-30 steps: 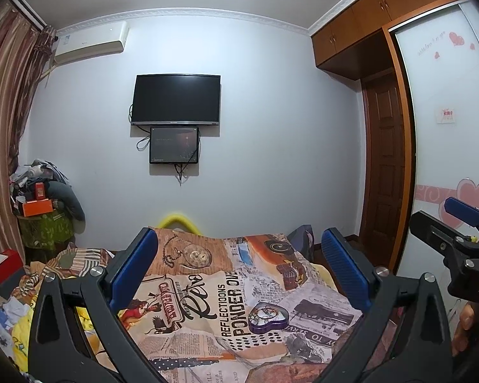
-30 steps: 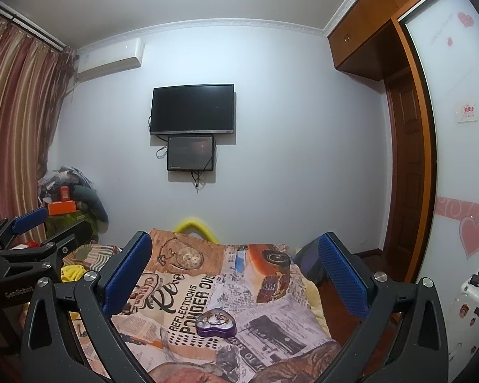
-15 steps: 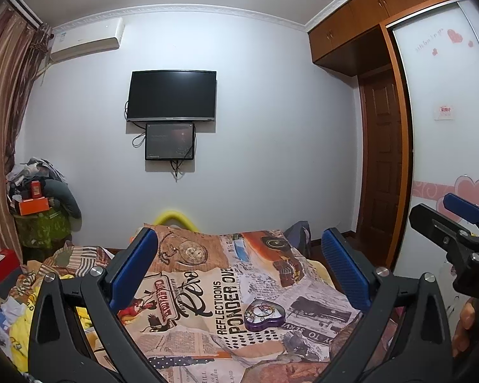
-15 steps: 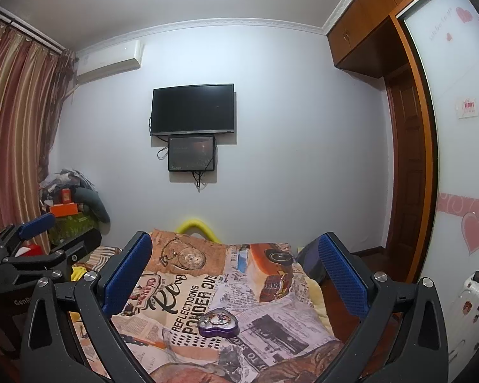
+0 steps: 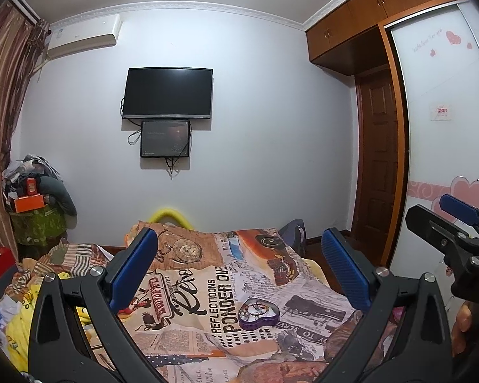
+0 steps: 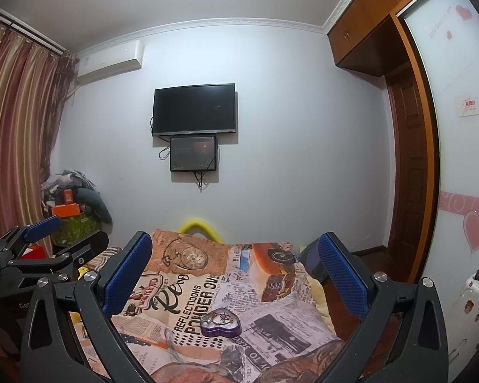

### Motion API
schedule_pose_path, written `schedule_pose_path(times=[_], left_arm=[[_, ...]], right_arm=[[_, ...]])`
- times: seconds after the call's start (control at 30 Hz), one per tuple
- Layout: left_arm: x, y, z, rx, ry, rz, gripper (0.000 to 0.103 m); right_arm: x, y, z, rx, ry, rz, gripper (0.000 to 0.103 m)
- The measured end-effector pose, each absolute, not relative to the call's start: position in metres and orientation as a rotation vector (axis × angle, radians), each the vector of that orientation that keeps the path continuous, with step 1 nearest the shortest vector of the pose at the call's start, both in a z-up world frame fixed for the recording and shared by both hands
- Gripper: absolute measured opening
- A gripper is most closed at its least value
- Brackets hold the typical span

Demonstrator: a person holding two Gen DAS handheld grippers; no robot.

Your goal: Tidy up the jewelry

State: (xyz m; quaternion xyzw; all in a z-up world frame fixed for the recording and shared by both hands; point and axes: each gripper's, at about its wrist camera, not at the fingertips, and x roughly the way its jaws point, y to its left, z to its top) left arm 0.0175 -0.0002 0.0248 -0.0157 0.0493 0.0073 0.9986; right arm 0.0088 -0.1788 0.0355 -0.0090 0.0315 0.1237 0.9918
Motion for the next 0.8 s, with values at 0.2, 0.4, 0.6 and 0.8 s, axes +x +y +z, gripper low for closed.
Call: schedule_pose_path(times=[0.2, 0.4, 0.6, 0.8], left_arm=[[0.019, 0.002, 0.025, -0.042, 0.104, 0.004, 0.103], [0.021, 0.003, 0.024, -0.045, 0.11, -0.005, 0.103], [0.022, 0.003, 0.022, -0.044, 0.112, -0.004, 0.103], [0.028, 0.004, 0.018, -0.043, 0.121, 0.004, 0.103]], right_arm=[[0.008, -0.179, 0.036, -0.014, 0.064, 0.248, 0.103], [0.009, -0.178, 0.036, -0.014, 0.069, 0.248, 0.103], [0.014, -0.177, 0.036, -0.013, 0.081, 0.249, 0.103], [0.021, -0.178, 0.033, -0.008, 0.094, 0.249, 0.103]])
